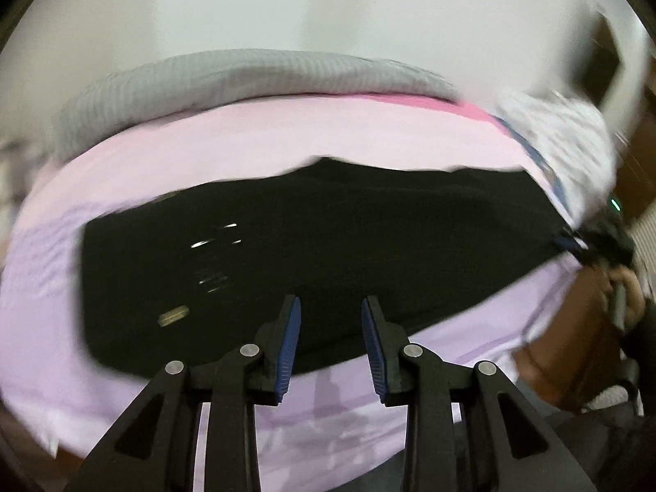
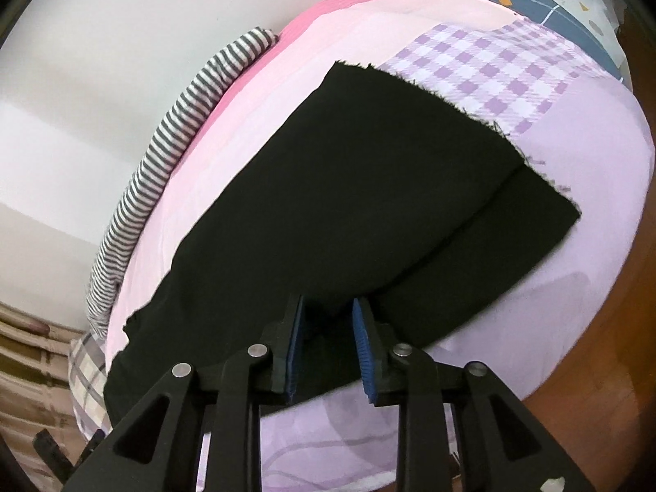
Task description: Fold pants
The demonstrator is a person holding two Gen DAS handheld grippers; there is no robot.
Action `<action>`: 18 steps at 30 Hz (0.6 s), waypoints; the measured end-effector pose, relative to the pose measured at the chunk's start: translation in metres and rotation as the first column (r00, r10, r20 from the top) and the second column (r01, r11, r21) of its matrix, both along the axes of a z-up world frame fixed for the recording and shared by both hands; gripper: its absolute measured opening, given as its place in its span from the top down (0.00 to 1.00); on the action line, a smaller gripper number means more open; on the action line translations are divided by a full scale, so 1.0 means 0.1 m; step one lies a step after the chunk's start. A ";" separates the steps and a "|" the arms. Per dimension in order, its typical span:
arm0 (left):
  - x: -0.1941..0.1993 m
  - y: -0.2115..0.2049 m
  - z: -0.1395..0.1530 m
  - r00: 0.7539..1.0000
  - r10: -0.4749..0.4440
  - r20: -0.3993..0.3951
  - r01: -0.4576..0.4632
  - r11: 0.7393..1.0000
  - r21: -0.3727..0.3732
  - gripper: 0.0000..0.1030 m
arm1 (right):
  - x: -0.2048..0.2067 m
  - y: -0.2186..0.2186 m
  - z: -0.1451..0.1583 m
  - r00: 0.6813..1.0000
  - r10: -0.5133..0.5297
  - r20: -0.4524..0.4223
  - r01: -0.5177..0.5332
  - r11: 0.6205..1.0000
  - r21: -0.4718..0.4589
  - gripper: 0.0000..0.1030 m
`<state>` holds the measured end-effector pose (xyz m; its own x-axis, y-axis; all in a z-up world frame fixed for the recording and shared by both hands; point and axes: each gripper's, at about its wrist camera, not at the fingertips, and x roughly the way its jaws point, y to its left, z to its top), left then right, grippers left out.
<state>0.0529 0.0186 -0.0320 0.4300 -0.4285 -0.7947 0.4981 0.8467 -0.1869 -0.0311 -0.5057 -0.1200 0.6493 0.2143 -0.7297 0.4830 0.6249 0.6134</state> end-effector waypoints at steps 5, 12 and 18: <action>0.04 -0.82 -0.14 0.986 -0.169 0.001 0.169 0.986 0.009 0.68 | 0.12 -0.12 0.01 1.000 -0.018 0.007 0.018 1.000 0.001 0.77; -0.12 -1.77 -0.35 0.920 -0.391 -0.020 0.392 0.917 0.075 0.68 | 0.24 -0.26 0.09 0.999 -0.004 0.036 0.003 0.999 0.035 0.88; -0.17 -2.20 -0.44 0.882 -0.471 -0.016 0.471 0.877 0.100 0.68 | 0.23 -0.27 0.34 0.997 0.010 0.083 -0.012 1.000 0.021 0.93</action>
<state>0.0359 -0.2009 -0.0759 0.2039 -0.5024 -0.8403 0.8438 0.5253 -0.1093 -0.0086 -0.5322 -0.0862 0.7048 0.2371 -0.6686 0.4231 0.6159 0.6645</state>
